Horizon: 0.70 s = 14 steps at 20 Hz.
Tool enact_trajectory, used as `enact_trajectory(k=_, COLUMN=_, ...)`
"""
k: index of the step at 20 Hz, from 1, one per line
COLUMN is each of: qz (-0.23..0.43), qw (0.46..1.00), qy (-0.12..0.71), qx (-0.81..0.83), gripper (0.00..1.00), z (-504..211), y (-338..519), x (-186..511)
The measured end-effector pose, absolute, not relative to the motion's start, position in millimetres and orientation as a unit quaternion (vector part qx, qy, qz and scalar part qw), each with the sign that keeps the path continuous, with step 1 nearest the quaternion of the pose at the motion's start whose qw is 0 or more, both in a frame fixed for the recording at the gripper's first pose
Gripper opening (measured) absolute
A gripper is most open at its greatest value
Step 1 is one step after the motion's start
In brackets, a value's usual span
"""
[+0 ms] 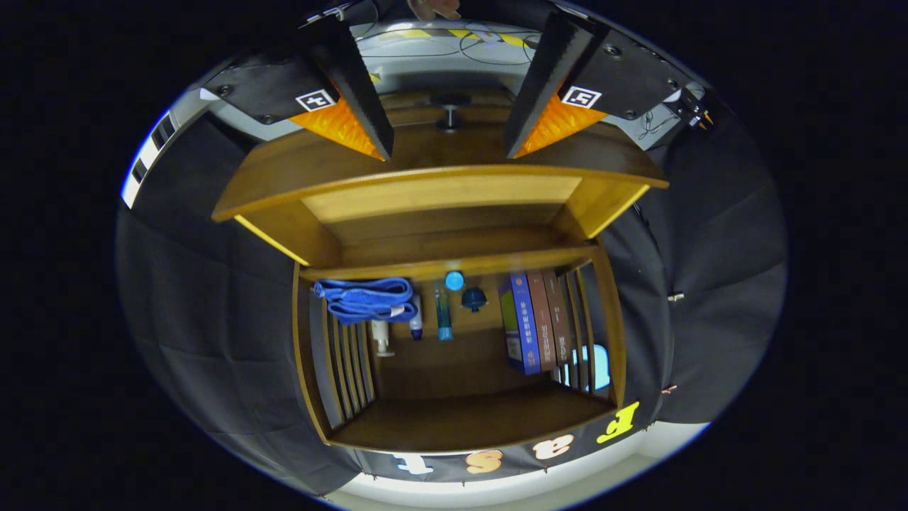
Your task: Pull open the drawer, take out the items inside it, and place them on the countertop above the cabinet.
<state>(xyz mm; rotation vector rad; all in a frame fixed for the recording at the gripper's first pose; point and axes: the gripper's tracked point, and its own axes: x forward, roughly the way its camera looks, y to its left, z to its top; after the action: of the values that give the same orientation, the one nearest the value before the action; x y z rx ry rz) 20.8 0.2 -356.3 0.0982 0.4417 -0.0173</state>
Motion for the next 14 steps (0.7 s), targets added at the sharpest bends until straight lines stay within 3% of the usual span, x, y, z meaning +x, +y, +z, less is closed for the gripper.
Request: enact_trajectory(k=14, qz=-0.023, qw=0.968, qy=0.244, qx=0.053, gripper=0.99, z=-390, y=-1, x=44)
